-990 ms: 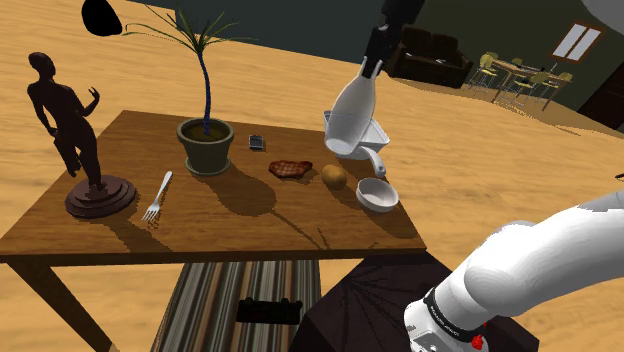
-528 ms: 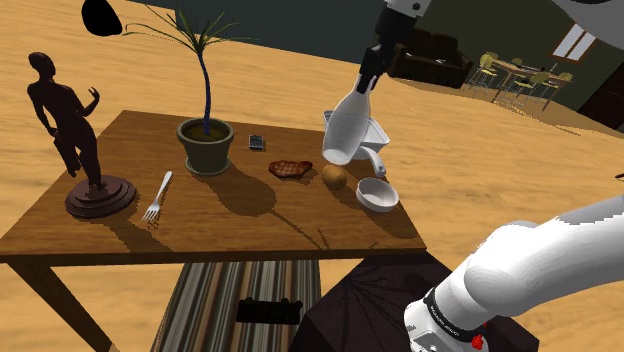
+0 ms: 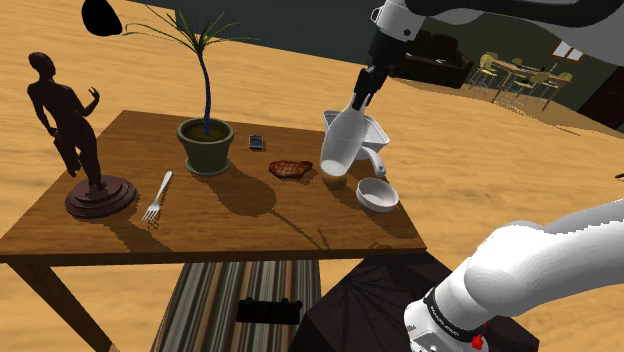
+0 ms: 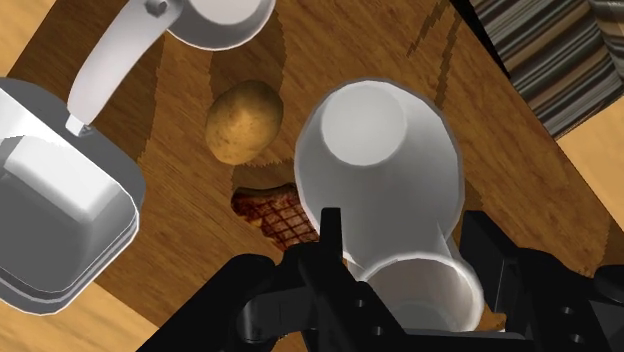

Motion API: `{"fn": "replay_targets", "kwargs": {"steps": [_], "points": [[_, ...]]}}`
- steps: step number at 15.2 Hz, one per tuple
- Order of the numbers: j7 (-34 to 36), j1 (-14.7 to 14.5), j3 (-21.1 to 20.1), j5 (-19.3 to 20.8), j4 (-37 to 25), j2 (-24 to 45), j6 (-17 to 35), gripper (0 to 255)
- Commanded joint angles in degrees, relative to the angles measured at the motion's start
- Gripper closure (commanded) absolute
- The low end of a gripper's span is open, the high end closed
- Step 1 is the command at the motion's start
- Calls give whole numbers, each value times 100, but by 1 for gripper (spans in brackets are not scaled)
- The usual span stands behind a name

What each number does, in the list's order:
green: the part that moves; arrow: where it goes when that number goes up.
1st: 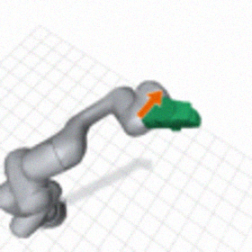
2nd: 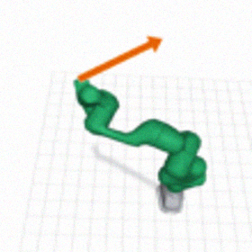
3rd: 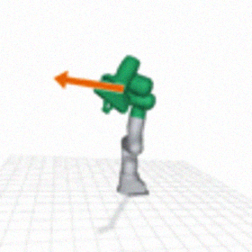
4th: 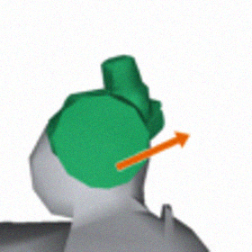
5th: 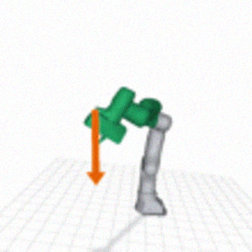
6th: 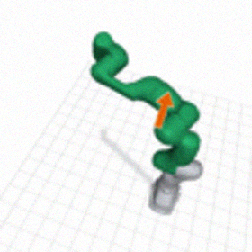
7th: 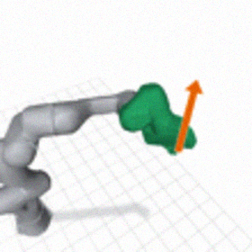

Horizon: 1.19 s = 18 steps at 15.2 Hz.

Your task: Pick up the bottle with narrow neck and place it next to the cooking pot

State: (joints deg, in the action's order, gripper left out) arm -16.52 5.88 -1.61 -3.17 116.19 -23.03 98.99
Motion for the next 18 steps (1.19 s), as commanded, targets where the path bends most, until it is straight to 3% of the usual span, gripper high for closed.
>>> {"fn": "replay_targets", "kwargs": {"steps": [1, 18], "points": [[2, -3, -8, -4, 169, -20, 155, 255], [-54, -12, -26, -33, 1503, -45, 1462, 255]]}}
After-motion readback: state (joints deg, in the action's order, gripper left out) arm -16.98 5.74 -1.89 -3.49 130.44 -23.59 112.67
